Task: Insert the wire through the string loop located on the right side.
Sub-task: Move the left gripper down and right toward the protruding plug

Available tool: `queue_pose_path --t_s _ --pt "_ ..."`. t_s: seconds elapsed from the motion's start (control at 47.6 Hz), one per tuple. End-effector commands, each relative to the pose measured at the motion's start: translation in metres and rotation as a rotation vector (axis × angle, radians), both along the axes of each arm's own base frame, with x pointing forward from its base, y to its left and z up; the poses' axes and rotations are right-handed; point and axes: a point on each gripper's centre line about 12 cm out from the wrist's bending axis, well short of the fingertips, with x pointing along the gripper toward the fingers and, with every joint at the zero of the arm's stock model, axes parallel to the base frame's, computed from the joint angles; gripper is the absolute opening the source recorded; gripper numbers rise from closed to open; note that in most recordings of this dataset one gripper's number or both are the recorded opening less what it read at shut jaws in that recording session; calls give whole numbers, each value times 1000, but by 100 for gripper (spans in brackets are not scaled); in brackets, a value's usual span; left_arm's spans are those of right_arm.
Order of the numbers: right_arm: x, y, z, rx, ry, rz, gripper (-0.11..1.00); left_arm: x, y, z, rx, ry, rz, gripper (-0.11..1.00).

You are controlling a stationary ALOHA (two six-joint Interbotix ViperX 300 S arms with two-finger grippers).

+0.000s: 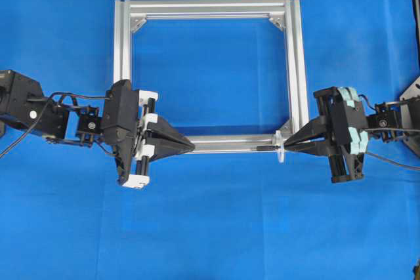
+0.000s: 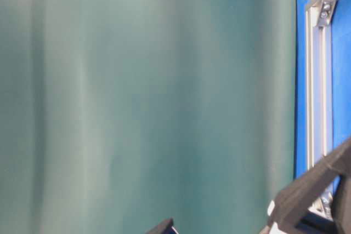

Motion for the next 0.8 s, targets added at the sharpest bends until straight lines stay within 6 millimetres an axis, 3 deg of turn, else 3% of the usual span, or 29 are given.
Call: queue_pose_path --t_s 0.0,0.504,0.776 --pt "5 1 7 5 -27 1 -2 13 -4 18 -9 -61 -7 0" --pt "5 1 7 5 -27 1 -2 101 -8 39 -4 5 5 0" --pt "5 1 7 5 -27 1 -2 116 1 42 -6 -1 28 0"
